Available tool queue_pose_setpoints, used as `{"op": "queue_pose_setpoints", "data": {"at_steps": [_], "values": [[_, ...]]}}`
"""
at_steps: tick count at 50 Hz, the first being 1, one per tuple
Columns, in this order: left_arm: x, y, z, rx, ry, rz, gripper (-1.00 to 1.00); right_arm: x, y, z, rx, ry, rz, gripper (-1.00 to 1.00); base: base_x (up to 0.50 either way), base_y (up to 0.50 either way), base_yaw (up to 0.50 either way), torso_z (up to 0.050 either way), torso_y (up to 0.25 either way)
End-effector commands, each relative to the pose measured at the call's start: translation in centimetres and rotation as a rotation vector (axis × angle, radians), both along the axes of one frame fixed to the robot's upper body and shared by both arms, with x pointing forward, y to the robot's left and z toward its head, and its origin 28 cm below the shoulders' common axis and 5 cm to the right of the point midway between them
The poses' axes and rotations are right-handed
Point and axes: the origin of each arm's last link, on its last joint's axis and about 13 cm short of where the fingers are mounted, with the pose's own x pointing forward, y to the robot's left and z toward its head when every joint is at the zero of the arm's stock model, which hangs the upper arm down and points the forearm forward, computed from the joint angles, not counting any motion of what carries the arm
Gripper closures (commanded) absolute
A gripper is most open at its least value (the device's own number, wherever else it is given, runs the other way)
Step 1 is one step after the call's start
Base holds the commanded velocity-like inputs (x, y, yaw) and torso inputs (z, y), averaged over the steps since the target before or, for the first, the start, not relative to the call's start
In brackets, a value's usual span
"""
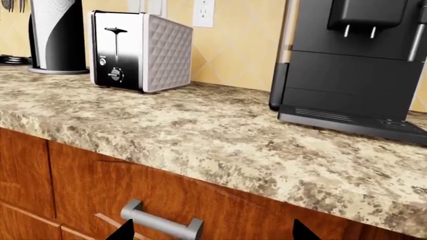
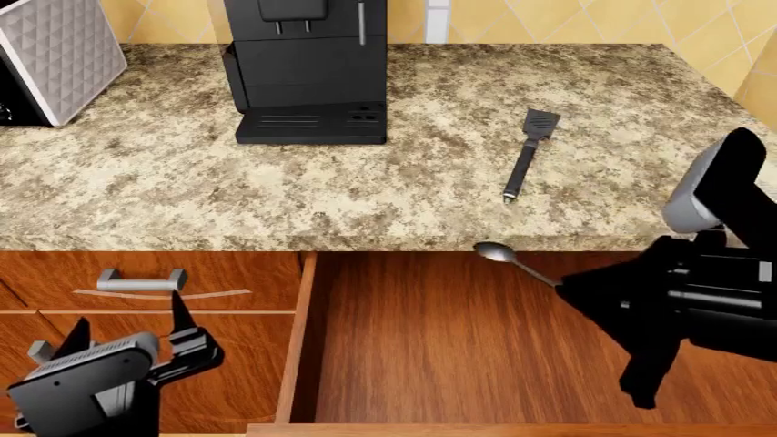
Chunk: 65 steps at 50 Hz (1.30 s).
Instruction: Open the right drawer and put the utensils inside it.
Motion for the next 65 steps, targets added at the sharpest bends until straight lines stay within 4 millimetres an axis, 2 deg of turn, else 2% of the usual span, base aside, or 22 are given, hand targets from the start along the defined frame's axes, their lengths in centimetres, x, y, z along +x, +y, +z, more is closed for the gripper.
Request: {"op": "queue_pose_setpoints", "data": {"at_steps": [1, 20, 40, 65], "values": [[-0.1, 0.2, -0.3, -0.005, 0.004, 0.004, -1.0, 1.0, 0.8, -0.5, -0.052, 0.052, 0.018, 1.0, 0.0, 0.0, 0.0, 0.0, 0.0], [-0.2, 0.2, -0.3, -0.005, 0.002, 0.006, -1.0, 2.4, 0.7, -1.7, -0.112, 0.106, -0.04, 1.0, 0.0, 0.0, 0.0, 0.0, 0.0], [-0.3, 0.0, 0.0, 0.002, -0.006, -0.004, -1.0, 2.9, 0.3, -3.6, -0.186, 0.063, -0.195, 1.0, 0.0, 0.0, 0.0, 0.0, 0.0], [-0.6, 0.0, 0.3, 0.007, -0.017, -0.007, -1.0, 2.7, -1.8, -5.7, -0.259, 0.021, -0.474, 1.0, 0.0, 0.0, 0.0, 0.0, 0.0]]}}
